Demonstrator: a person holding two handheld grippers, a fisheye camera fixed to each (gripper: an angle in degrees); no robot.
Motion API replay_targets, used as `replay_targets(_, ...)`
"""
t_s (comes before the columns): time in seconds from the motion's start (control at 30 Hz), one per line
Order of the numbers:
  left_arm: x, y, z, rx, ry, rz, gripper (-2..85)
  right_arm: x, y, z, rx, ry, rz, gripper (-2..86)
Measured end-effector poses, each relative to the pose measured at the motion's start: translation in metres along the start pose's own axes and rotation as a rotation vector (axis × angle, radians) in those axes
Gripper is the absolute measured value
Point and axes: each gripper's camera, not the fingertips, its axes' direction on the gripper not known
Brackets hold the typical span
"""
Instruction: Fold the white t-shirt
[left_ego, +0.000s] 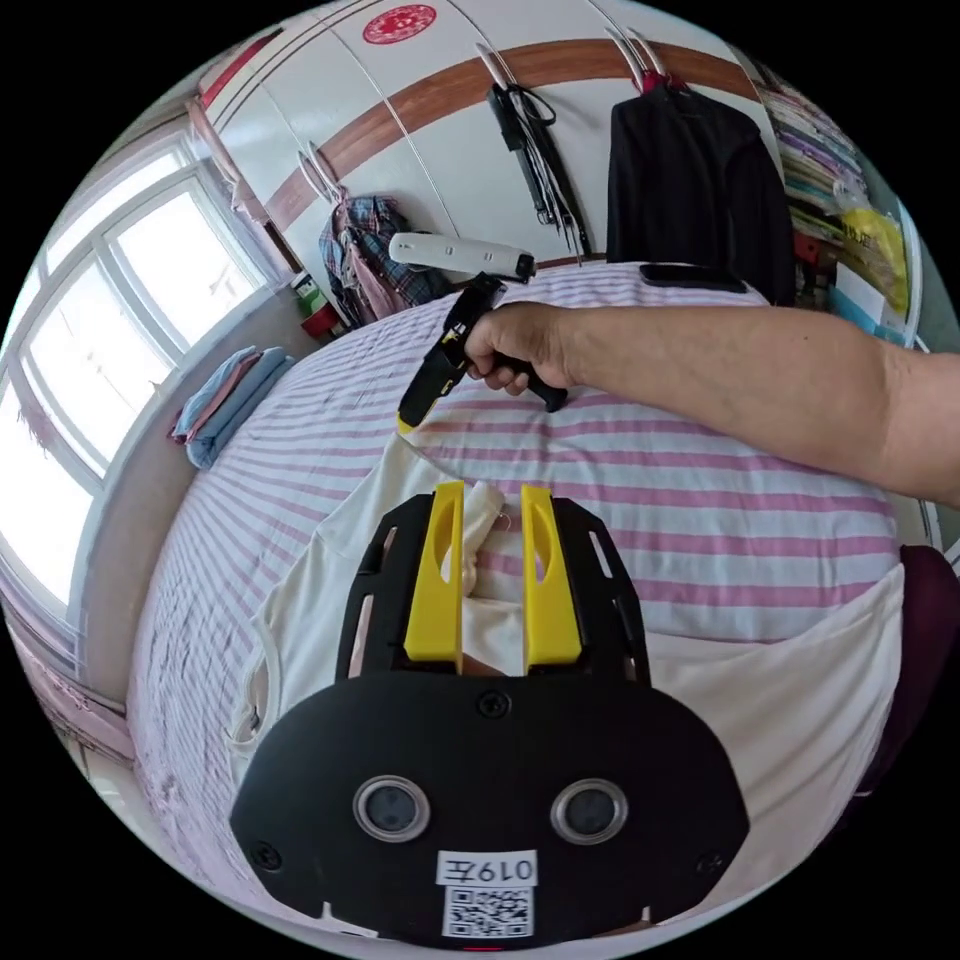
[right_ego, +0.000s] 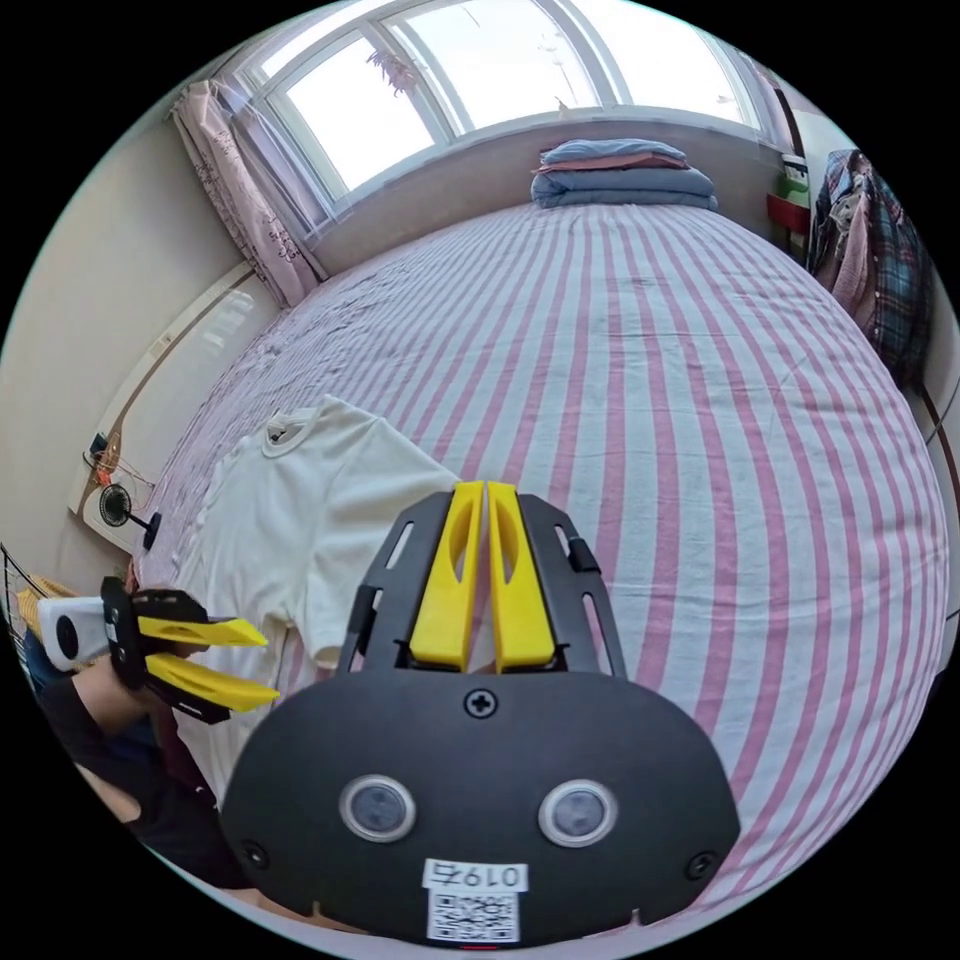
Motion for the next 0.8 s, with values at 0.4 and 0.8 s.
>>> replay_targets(0.4,-0.002,-0.002,0.027,-0.079,0.053,-0.053,2.1,0.020,0.009,-0.015,0.062,-0.131,0.014,7.1)
replay_targets(0.8,0.009,-0.001,0.030,-0.083,0.008,-0.020,1.2,0.016,0.017,-0.011,0.030,-0.142,-0.002,8.6)
